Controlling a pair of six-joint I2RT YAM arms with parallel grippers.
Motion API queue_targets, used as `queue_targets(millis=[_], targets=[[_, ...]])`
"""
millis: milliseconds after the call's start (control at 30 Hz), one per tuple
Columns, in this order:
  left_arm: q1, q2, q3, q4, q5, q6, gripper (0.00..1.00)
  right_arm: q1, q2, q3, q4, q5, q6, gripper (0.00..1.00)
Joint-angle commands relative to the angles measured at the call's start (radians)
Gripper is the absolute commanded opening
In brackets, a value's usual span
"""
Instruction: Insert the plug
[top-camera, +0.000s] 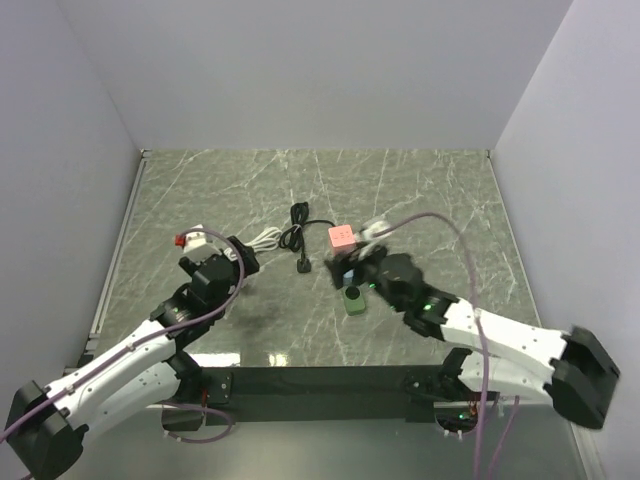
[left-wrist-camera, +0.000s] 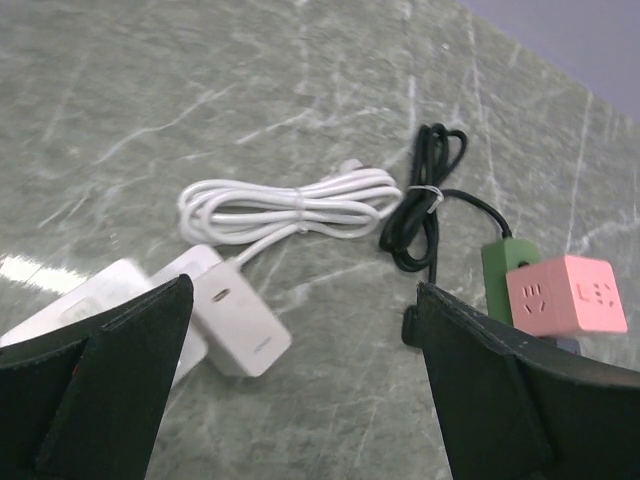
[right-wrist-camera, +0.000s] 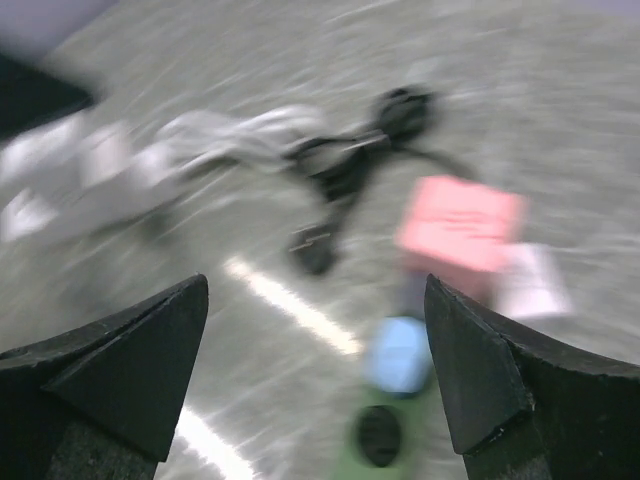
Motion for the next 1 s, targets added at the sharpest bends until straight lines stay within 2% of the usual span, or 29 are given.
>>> queue_targets(millis=[0,67,167,300,500,733,967], targets=[[0.009,0.054,0.047,0.196,0.12,0.131,1.0,-0.177,-0.114,-0.057,-0.054,0.062,0.046,0.94],[0.014,0.091,0.056,0.232,0.185,0.148,0.99,-0.292,-0.116,-0.057,-0.076,0.036,0.053,0.95],[0.015,0.123,0.062,0.244,0.237,0.156,0.99,-0.386,-0.032,0.003,-0.154,0.032,0.067,0.94],[0.015,0.142,0.056,0.247,0.278,0.156,1.0,-0.415,0.089,0.061,-0.241,0.035,0.078,0.93],[0.017,0.162,0.055,0.264,0.326,0.162,0.99,-0.425,0.175,0.144,-0.327,0.017,0.069,0.93],[0.017,0.188,0.07,0.253,0.353,0.176,0.99,-0.447,0.329,0.293,-0.421,-0.095,-0.075,0.95],[0.017,0.168,0.065,0.25,0.358,0.183,0.99,-0.503,0.372,0.325,-0.446,-0.235,-0.192,0.96]])
